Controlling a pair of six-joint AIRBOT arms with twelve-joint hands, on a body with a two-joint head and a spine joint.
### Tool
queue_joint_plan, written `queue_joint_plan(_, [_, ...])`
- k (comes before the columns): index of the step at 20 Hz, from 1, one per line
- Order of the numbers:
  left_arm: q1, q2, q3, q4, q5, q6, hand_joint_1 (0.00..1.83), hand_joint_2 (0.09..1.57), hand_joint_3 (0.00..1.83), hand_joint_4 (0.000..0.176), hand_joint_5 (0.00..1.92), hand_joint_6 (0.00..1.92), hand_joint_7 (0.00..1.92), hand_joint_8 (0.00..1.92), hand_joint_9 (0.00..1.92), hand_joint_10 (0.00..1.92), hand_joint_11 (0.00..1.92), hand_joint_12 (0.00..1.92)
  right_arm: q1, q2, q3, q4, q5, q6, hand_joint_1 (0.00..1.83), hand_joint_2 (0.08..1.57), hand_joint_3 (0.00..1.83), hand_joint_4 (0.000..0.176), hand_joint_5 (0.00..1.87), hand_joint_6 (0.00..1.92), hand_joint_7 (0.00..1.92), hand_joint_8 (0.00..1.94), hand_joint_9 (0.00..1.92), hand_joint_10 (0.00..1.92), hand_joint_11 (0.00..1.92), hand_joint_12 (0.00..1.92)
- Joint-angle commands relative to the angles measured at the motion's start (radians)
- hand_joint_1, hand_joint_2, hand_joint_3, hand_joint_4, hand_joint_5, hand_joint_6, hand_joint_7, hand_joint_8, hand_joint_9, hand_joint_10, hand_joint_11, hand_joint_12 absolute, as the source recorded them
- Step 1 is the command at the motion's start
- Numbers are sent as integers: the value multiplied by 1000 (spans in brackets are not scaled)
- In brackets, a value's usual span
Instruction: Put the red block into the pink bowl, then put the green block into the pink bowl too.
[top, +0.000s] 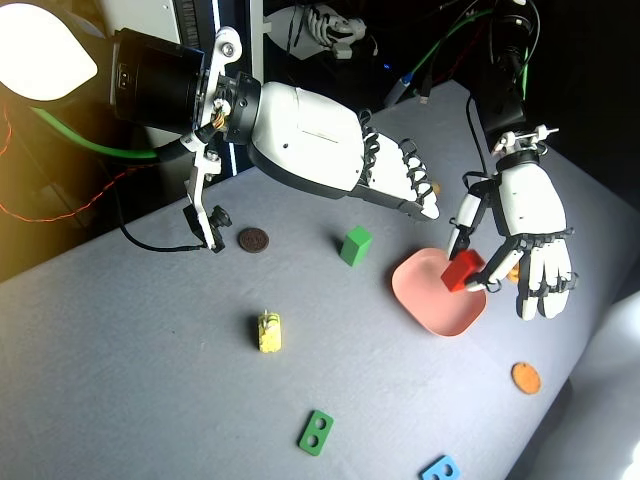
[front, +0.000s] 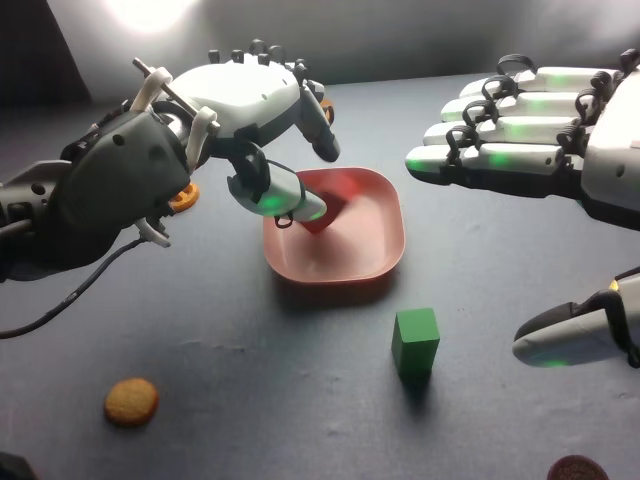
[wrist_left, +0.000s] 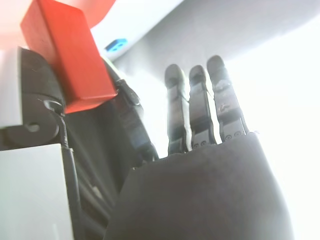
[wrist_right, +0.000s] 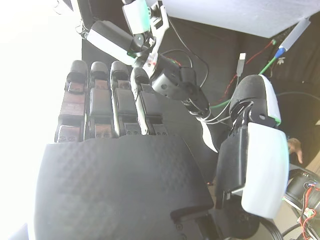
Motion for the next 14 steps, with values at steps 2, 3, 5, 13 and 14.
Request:
queue_joint_plan(2, [-7, 15, 0, 22, -93, -4, 954, 975, 0, 107, 910, 5, 322, 2, 140, 5, 0, 372, 14, 11, 0, 30, 97, -2, 246, 983, 1, 0, 92, 1, 106, 3, 62, 2, 0, 180])
queue_joint_plan(3, [-7, 18, -2, 22, -93, -4, 973, 981, 1, 85, 894, 2, 298, 1, 112, 4, 0, 299, 14, 11, 0, 30, 97, -2, 243, 980, 0, 0, 87, 0, 104, 3, 59, 1, 0, 172])
queue_joint_plan(5, [-4, 33, -15, 25, -93, -2, 957, 980, 0, 105, 887, 0, 305, 3, 109, 3, 0, 314, 14, 11, 0, 30, 96, -2, 260, 975, 0, 0, 96, 3, 115, 3, 72, 4, 0, 193])
queue_joint_plan(13, [90, 220, -185, 91, -49, -27, 731, 1061, 16, 86, 592, 0, 278, 0, 92, 0, 0, 164, -41, -13, -4, 325, 122, -426, 259, 968, 0, 0, 105, 1, 121, 2, 76, 3, 0, 255])
queue_joint_plan(14, [109, 237, -202, 127, -46, -66, 706, 1061, 5, 70, 499, 0, 265, 1, 101, 1, 0, 237, -44, -14, -5, 346, 127, -444, 253, 971, 1, 0, 100, 1, 115, 2, 70, 1, 0, 227])
